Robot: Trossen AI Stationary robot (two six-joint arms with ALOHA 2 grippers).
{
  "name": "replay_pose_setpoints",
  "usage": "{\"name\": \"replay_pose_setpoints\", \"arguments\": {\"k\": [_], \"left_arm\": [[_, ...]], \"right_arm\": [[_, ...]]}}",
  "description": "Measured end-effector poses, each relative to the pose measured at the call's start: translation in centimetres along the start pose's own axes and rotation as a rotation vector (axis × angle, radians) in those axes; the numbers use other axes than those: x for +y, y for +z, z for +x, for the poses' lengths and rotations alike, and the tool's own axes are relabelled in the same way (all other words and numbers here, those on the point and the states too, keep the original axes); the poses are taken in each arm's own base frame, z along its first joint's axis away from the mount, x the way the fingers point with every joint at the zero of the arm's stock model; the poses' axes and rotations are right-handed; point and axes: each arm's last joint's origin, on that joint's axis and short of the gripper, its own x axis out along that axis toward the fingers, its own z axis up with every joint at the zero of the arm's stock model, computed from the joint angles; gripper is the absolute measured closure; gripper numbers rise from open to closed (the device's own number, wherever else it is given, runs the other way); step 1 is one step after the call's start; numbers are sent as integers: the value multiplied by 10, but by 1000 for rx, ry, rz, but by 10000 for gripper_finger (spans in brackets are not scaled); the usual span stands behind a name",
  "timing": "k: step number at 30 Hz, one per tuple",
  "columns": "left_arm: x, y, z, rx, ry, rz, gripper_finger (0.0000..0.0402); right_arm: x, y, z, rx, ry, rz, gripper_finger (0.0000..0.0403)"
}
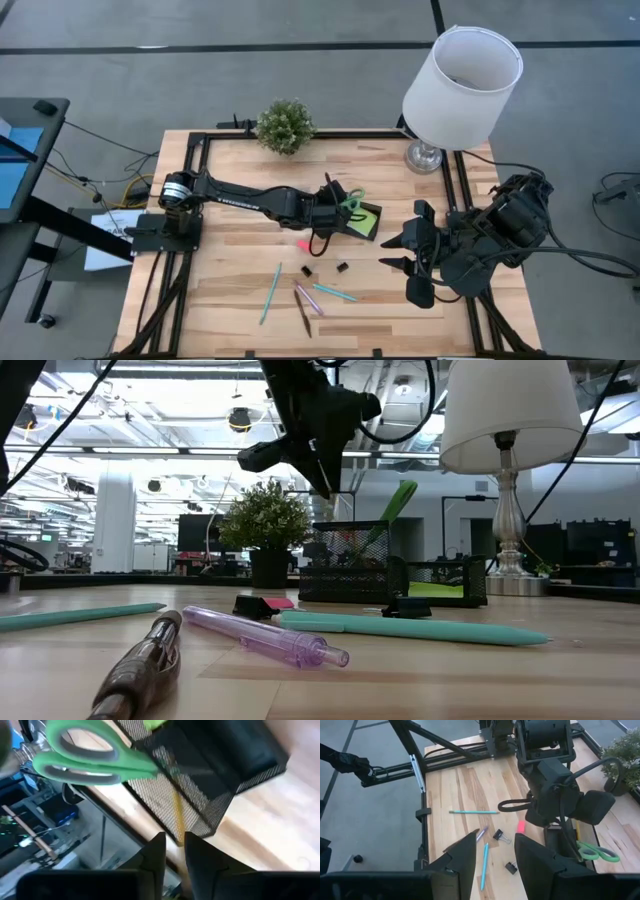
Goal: Pick and place office supplies into organizer
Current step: Put the yellow pencil on the black desk organizer
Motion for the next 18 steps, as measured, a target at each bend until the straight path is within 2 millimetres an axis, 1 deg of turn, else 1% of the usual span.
{"name": "replay_pose_setpoints", "arguments": {"k": [6,9,11,13,15,16,18], "left_arm": [[0,1,0,-17,-1,-33,293],[1,0,0,22,23,-38,280],[3,1,-4,67,60,-36,277],[9,4,-14,90,111,-49,276],[17,8,-31,47,154,-142,276],[22,9,-40,4,167,-226,276],[30,11,-61,-109,151,-448,276]], "right_arm": [[1,-1,0,23,25,82,276],[0,1,1,27,38,106,276],[-1,4,3,15,40,108,276],[-3,7,5,-1,40,127,276],[-4,13,7,-27,46,155,276],[-5,15,8,-42,49,171,276],[-8,21,11,-63,53,197,276]]}}
